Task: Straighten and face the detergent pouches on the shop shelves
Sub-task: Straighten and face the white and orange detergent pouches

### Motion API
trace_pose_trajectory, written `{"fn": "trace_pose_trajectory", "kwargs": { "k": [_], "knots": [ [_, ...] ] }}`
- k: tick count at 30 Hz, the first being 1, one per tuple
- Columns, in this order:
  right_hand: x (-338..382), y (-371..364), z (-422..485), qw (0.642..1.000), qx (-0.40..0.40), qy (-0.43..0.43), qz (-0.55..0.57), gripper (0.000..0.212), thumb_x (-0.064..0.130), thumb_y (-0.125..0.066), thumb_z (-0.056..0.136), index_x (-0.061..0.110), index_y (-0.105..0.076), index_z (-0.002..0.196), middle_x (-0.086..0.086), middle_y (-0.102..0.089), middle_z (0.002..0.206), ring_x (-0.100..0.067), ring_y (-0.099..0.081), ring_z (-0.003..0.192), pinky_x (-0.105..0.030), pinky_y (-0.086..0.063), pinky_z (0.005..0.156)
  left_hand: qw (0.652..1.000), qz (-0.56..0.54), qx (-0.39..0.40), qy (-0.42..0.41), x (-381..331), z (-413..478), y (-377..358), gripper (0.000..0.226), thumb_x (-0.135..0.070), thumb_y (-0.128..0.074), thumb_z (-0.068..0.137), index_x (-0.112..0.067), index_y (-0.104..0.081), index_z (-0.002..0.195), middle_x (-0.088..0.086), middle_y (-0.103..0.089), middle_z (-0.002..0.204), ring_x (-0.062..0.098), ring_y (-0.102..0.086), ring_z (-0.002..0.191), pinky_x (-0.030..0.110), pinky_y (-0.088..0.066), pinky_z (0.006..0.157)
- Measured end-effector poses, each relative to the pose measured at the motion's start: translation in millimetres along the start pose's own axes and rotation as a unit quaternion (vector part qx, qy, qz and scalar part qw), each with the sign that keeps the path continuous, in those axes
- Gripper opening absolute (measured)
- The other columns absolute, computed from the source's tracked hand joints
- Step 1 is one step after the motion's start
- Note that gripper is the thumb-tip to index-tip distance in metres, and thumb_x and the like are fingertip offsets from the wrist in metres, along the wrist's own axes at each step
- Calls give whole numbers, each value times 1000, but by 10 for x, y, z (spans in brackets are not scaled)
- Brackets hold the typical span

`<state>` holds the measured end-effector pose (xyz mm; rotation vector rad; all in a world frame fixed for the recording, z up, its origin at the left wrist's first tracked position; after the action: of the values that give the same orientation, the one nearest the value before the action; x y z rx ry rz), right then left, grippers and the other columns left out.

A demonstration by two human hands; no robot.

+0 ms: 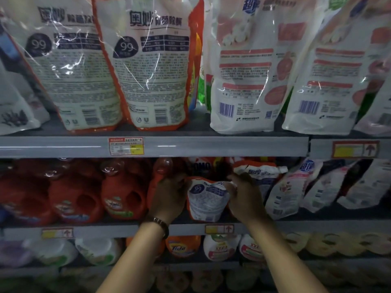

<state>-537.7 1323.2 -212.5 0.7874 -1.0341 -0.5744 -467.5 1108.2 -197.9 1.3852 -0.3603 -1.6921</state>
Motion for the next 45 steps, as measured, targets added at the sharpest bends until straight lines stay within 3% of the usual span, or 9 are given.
{"fn": "trace_pose_trajectory", "kwargs": {
  "k": [5, 11, 15, 21, 24, 27, 36, 40, 45],
  "knots": [
    [94, 15, -13, 1000, -5, 13, -1, 24, 21, -51, 110, 17, -72, 119, -11, -65, 114, -32, -63, 102, -31, -41, 77, 999, -8, -28, -19, 92, -46, 46, 10, -20, -66, 103, -16, -74, 97, 7, -78, 93, 24, -74, 84, 33, -54, 72],
    [400, 168, -135, 999, -49, 22, -4, 22, 22, -53, 109, 19, -73, 117, -8, -64, 116, -31, -64, 104, -28, -38, 79, 998, -59, -11, 20, 172, -79, 213, 20, -27, -65, 105, -29, -61, 86, -12, -65, 82, 12, -66, 78, 26, -44, 68],
    [585, 383, -244, 992, -118, 39, 1, 20, 24, -57, 107, 18, -75, 112, -5, -66, 111, -28, -67, 97, -25, -39, 77, 990, -135, 4, 50, 127, -142, 419, 4, -36, -69, 101, -33, -67, 101, -19, -68, 97, 2, -68, 88, 22, -54, 75],
    [873, 683, -348, 984, -172, 37, 11, 12, 26, -70, 100, 16, -77, 103, -1, -70, 97, -21, -61, 80, -26, -40, 71, 960, -241, 109, 95, -10, -323, 608, 37, -62, -65, 88, -35, -71, 113, -16, -79, 109, 1, -73, 102, 34, -60, 94],
    [1043, 831, -373, 983, -175, 61, 7, 8, 23, -71, 99, 19, -76, 103, 7, -64, 92, -14, -58, 79, -26, -42, 67, 944, -245, 217, 50, -126, -469, 681, 39, -56, -64, 95, -37, -69, 128, -29, -73, 123, -8, -67, 116, 16, -52, 99],
    [1256, 1009, -359, 979, -185, 90, 8, 7, 27, -70, 99, 23, -75, 98, 10, -61, 84, -14, -59, 74, -29, -42, 62, 925, -293, 233, 60, -135, -552, 770, 44, -42, -76, 90, -34, -66, 132, -25, -73, 125, -2, -69, 118, 16, -55, 97],
    [1946, 1340, -11, 971, -106, 131, 172, 26, 33, -66, 105, 20, -72, 83, 10, -69, 64, -7, -63, 60, -31, -54, 58, 919, -388, 70, 30, -144, -613, 1241, 44, -16, -83, 83, -16, -71, 126, -9, -79, 121, 10, -74, 114, 22, -59, 88],
    [2354, 1385, 97, 955, -73, 165, 236, 15, 33, -68, 104, 25, -78, 94, 16, -78, 80, -6, -74, 74, -38, -64, 71, 904, -424, -59, 7, -97, -642, 1530, 28, -11, -77, 85, -7, -77, 113, 3, -82, 112, 22, -78, 105, 26, -61, 81],
    [2874, 1431, 155, 930, -62, 218, 290, 13, 32, -74, 99, 31, -81, 109, 19, -80, 91, -1, -76, 83, -31, -65, 76, 894, -406, -193, 6, -24, -684, 1942, 17, -17, -79, 84, -16, -84, 99, 3, -83, 101, 21, -80, 94, 29, -62, 73]
  ]
}}
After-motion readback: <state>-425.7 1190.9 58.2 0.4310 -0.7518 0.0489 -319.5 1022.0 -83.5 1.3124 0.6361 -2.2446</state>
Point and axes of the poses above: each hand's wrist, its own z-axis towards the middle knuckle, its own y-axis out of the back of the hand, x = y × z, the point moved 4 cm from there along z, towards the middle knuckle
